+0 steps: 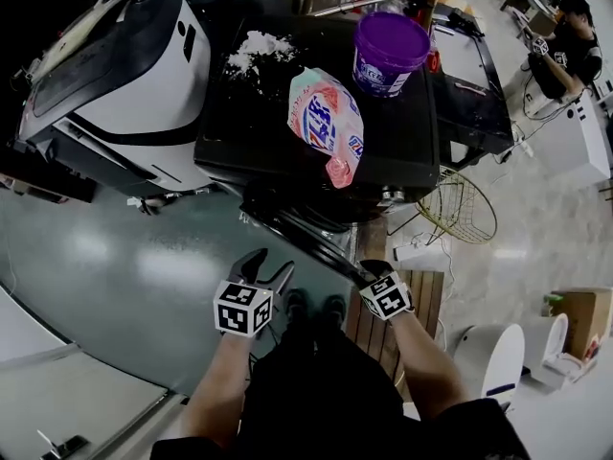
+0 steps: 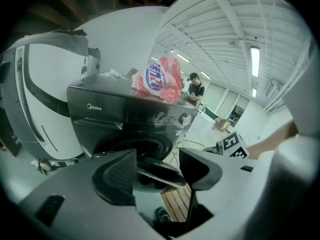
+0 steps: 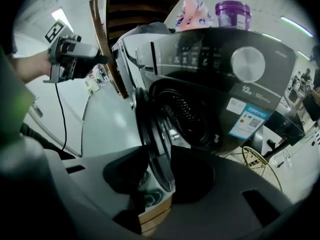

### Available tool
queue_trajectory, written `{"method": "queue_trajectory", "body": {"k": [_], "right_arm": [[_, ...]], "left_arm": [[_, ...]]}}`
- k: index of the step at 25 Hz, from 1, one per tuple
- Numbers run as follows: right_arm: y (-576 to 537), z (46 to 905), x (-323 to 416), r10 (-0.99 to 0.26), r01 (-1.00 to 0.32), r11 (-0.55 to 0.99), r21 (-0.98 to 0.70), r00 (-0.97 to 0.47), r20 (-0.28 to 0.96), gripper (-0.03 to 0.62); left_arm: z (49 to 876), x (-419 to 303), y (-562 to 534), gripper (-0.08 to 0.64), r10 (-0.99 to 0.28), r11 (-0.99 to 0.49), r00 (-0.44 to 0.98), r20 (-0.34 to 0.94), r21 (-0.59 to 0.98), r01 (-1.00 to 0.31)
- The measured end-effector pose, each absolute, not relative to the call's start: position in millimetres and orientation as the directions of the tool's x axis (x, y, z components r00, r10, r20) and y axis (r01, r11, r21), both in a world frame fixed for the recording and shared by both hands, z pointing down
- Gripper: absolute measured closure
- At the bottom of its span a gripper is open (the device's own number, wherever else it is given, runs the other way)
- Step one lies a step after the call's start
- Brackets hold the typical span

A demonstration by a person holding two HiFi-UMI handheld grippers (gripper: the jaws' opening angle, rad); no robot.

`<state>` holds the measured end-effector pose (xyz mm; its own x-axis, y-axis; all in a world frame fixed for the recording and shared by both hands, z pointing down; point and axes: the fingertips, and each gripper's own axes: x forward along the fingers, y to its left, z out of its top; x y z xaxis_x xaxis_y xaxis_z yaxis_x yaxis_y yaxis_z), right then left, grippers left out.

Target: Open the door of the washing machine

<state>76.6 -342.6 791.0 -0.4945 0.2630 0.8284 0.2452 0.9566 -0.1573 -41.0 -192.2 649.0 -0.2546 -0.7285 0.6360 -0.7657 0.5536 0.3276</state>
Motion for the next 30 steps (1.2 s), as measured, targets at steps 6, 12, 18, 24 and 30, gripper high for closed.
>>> {"method": "queue_trajectory", "body": {"k": [6, 12, 18, 24, 30], "right_arm": [[-377.9, 739.0, 68.3, 0.235, 0.187, 0.971, -0.151, -0.598, 0.766, 0.469], [-393.3, 711.1, 70.9, 0.238, 0.178, 0.971, -0.159, -0.651, 0.721, 0.484], [-390.5, 687.8, 74.0, 0.296, 0.209, 0.955, -0.209, -0.676, 0.675, 0.501], [-396.2, 651.8, 69.0, 0.317, 0.230, 0.948, -0.220, -0.736, 0.598, 0.529], [-400.3, 626.4, 60.3, 0.333, 0.238, 0.941, -0.240, -0.774, 0.538, 0.553]], "left_arm": [[622.6, -33.0, -195.7, 0.281, -0.722, 0.570, -0.292, 0.627, 0.301, -0.765], [600.5, -29.2, -203.4, 0.281, -0.721, 0.582, -0.334, 0.607, 0.269, -0.768], [584.0, -29.4, -195.4, 0.282, -0.701, 0.612, -0.379, 0.603, 0.237, -0.755], [564.9, -19.3, -192.2, 0.284, -0.685, 0.627, -0.418, 0.596, 0.190, -0.755], [555.5, -15.5, -188.1, 0.285, -0.668, 0.641, -0.441, 0.599, 0.164, -0.749]]}}
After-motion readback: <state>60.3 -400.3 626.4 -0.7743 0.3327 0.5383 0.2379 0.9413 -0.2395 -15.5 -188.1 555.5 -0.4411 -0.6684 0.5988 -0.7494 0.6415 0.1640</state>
